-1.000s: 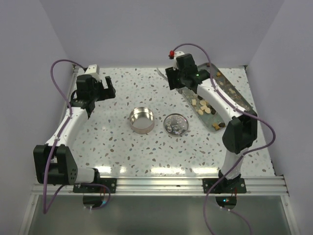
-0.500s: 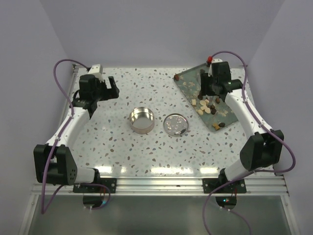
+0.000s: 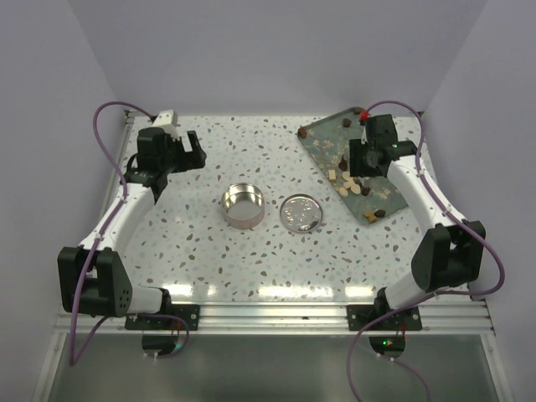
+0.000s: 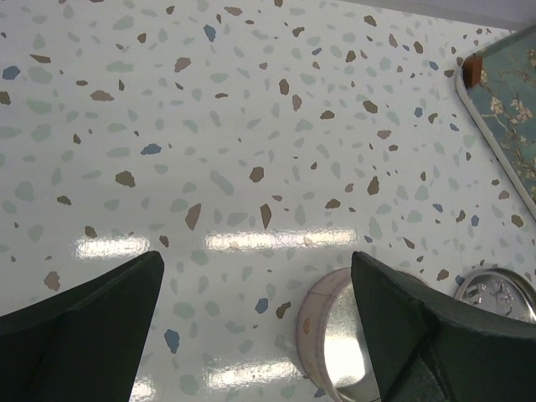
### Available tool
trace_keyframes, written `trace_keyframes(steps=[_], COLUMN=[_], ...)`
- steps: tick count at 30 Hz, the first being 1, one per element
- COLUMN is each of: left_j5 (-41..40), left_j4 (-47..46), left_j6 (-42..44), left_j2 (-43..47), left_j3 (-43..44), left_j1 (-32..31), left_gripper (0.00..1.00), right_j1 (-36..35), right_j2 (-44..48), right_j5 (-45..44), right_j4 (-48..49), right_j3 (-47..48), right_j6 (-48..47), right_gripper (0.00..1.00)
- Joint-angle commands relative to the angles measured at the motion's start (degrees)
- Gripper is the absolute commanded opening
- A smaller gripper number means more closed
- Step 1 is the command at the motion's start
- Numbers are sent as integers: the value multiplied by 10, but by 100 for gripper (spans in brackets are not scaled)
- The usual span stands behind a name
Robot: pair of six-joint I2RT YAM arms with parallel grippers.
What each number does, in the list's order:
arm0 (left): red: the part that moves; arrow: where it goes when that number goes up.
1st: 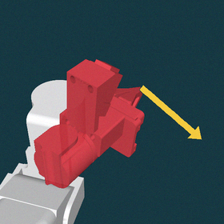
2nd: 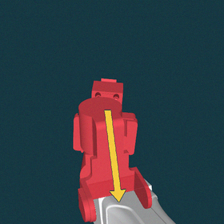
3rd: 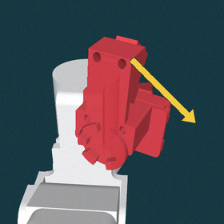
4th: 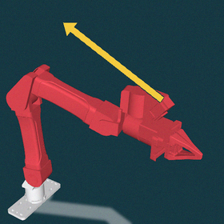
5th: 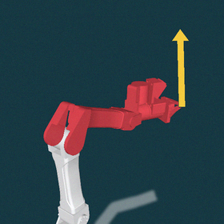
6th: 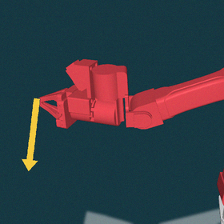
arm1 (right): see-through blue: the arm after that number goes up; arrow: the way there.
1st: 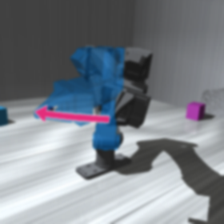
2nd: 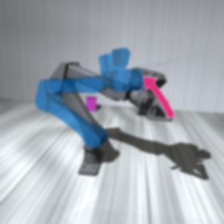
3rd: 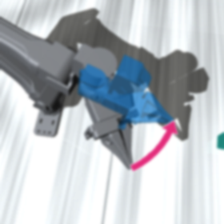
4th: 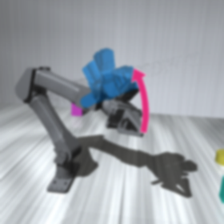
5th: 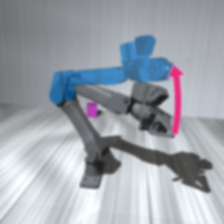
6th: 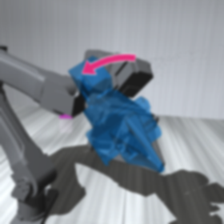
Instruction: Pack the chocolate
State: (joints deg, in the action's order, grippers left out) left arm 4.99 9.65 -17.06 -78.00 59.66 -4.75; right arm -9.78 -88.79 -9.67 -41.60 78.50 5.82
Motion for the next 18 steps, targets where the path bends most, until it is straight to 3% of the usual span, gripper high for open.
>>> trace_keyframes(steps=[1,18], left_j5=[8,8], left_j4=[-16,-17], left_j6=[-10,-9], left_j2=[0,1], left_j3=[6,-5], left_j1=[-4,-5], left_gripper=[100,100], right_j1=[3,5], right_j2=[-6,-64], right_j5=[-1,53], right_j4=[-1,34], right_j3=[25,48], right_j6=[11,34], right_gripper=[59,55])
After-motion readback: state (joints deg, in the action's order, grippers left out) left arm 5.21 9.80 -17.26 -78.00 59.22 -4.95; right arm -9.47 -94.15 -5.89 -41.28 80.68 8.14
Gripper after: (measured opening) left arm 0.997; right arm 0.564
